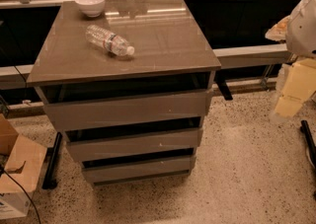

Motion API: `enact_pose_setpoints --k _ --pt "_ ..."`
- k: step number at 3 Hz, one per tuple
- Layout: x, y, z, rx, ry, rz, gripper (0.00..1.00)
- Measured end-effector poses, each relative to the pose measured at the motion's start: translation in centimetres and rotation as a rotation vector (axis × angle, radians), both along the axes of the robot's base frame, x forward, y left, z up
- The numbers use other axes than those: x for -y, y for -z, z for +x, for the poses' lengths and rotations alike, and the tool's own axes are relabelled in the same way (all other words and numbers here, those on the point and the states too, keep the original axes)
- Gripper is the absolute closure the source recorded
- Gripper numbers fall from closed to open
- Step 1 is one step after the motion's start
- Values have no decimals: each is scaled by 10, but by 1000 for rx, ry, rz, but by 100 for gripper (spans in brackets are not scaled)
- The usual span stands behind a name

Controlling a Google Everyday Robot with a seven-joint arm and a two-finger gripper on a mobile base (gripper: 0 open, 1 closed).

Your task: Open bottom drawer

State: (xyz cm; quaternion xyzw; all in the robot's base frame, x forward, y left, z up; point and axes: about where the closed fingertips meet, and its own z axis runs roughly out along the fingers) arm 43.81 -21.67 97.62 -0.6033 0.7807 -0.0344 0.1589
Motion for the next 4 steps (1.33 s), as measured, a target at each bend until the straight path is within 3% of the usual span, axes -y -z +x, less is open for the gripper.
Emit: enact_pose_setpoints --k 2,4 --pt "-11 13 0 -10 -1 36 0" --pt "-59 77 -9 -18 -31 150 0"
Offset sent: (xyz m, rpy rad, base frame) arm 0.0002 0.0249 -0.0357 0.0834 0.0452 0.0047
